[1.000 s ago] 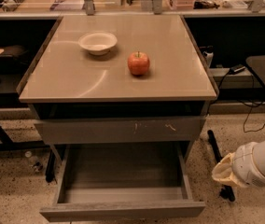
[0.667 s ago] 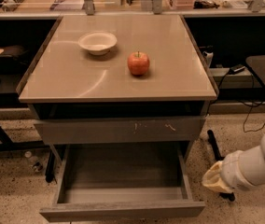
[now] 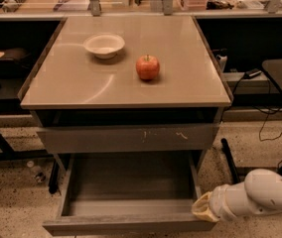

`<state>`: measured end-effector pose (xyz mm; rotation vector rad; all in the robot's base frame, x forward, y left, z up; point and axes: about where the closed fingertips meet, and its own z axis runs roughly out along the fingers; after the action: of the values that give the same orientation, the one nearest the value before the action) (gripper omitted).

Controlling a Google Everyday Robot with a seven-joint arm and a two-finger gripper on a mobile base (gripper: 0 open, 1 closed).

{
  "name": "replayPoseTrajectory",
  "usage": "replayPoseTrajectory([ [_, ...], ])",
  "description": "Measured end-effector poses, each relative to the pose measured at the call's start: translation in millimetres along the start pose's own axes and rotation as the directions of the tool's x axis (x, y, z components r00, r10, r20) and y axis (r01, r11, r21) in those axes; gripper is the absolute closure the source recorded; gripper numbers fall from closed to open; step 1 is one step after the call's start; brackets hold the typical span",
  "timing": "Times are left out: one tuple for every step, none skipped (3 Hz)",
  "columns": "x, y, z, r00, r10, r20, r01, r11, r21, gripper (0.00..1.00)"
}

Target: Close middle drawer

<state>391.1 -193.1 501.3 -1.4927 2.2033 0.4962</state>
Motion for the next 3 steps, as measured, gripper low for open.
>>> replayPoseTrajectory([
  [10, 24, 38, 0.998, -0.039, 0.047, 0.042, 0.9972, -0.063, 1.0],
  [11, 53, 47, 0.992, -0.111, 0.059, 0.117, 0.9865, -0.114, 1.0],
  [11, 69, 51, 0.984, -0.17, 0.059, 0.176, 0.9762, -0.127, 1.0],
])
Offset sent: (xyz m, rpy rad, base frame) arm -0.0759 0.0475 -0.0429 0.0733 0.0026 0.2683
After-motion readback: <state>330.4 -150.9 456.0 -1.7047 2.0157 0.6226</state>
